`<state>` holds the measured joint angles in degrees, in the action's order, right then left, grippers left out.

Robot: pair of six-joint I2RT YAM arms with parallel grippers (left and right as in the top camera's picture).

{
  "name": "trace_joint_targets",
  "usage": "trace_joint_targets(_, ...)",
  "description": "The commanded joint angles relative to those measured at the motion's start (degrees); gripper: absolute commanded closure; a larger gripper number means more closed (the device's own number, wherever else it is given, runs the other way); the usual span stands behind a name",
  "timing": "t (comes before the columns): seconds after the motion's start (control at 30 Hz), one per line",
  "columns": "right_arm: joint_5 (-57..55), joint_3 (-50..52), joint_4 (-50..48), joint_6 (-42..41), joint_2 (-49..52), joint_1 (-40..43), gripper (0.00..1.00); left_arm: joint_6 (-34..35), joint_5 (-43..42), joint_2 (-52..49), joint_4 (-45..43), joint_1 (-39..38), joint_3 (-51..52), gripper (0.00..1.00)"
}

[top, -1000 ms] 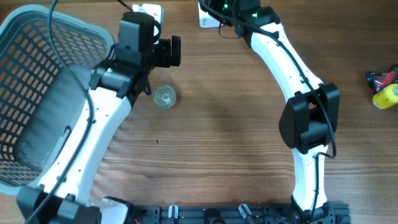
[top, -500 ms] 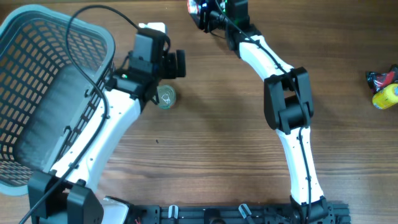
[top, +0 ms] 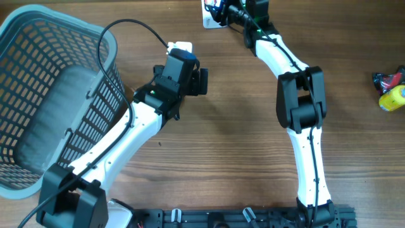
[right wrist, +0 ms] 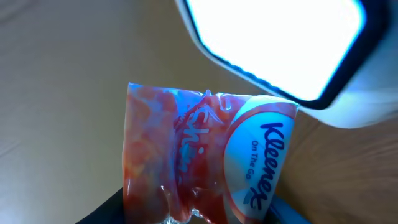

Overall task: Scan the item barcode
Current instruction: 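Hold the Kleenex pack in front of the white scanner with the right gripper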

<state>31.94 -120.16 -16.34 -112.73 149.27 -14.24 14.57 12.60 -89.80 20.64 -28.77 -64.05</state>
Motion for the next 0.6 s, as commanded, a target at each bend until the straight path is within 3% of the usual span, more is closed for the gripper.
trace_joint_targets(0.0, 1.16, -0.52, 0.17, -1.29, -0.2, -0.57, 0.58, 1.33, 1.42, -1.44, -0.33, 0.13, 0.37, 0.0)
trace_joint_targets(0.17, 1.4, -0.52, -0.81, -0.98, -0.2, -0.57, 0.58, 1.33, 1.42, -1.51, -0.35, 0.13, 0.37, 0.0)
trace_joint_targets(0.37, 7.34, -0.9, -15.17, 6.91, -0.35, -0.46, 0.69, 1.29, 3.87, -1.51, -0.31, 0.0, 0.37, 0.0)
trace_joint_targets(0.57, 12.87, -1.16, -23.41, 15.28, -1.84, -0.24, 0.68, 1.11, 3.98, -1.51, -0.87, -0.04, 0.35, 0.0)
